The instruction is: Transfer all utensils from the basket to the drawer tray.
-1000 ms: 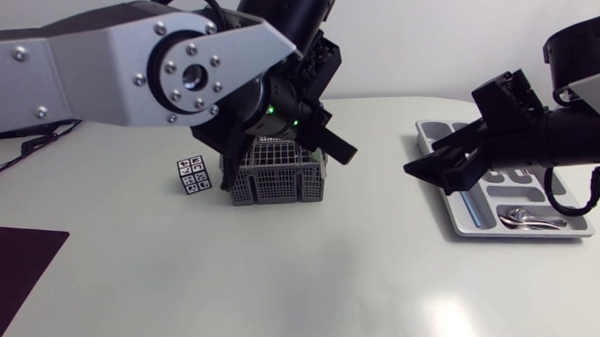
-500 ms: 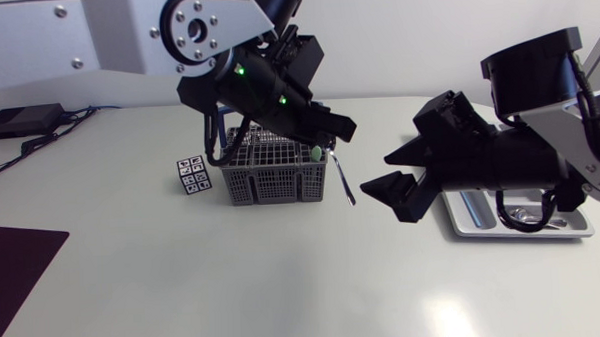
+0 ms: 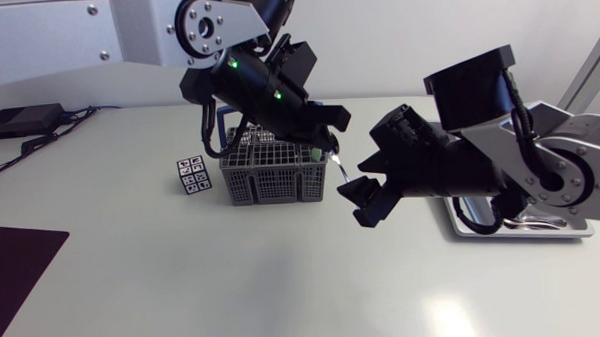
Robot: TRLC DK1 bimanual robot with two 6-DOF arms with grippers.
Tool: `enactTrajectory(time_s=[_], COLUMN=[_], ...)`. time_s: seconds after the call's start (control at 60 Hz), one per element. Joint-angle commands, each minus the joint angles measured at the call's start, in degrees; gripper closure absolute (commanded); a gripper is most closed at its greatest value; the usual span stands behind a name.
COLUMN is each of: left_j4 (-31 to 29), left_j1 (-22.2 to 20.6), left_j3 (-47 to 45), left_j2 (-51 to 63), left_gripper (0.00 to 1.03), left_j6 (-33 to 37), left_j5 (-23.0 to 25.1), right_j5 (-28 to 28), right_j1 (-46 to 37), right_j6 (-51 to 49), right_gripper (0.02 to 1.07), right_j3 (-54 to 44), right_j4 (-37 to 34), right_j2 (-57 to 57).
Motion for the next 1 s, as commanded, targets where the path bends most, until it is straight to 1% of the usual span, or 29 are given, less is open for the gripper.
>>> enactTrajectory(time_s=[0.0, 0.067, 0.2, 0.3, 0.433, 0.533, 0.767, 0.933, 0.983], left_j4=[-0.9, -1.1, -1.2, -1.4, -1.6, -1.7, -1.8, -1.8, -1.8], left_j1=[0.3, 0.3, 0.4, 0.4, 0.5, 0.5, 0.6, 0.7, 0.8], left_j3=[2.0, 2.1, 2.4, 2.4, 2.5, 2.6, 2.8, 2.8, 2.8], left_j2=[1.3, 1.5, 1.8, 1.9, 2.0, 2.0, 2.0, 1.7, 1.6], left_gripper=[1.00, 1.00, 1.00, 1.00, 1.00, 1.00, 1.00, 1.00, 0.98], left_j6=[-1.7, -1.8, -1.9, -1.9, -1.9, -1.9, -2.0, -2.1, -2.1], left_j5=[1.4, 1.8, 2.3, 2.4, 2.5, 3.0, 3.8, 4.0, 4.1], right_j5=[0.9, 1.0, 1.6, 1.6, 1.6, 1.6, 1.5, 1.2, 0.8], right_j1=[0.7, 0.7, 0.9, 0.9, 0.9, 1.1, 1.4, 1.4, 1.4], right_j6=[1.7, 1.7, 1.6, 1.3, 1.3, 1.1, 0.8, 0.8, 0.8], right_gripper=[0.49, 0.56, 0.66, 0.80, 0.96, 0.96, 1.01, 1.01, 1.01], right_j3=[1.6, 2.1, 2.6, 2.7, 2.6, 2.3, 2.1, 1.5, 1.1], right_j4=[1.2, 1.4, 1.5, 1.5, 1.5, 1.5, 1.3, 0.9, 0.9], right_j2=[1.3, 1.7, 2.1, 2.1, 2.5, 2.4, 2.6, 2.4, 2.3])
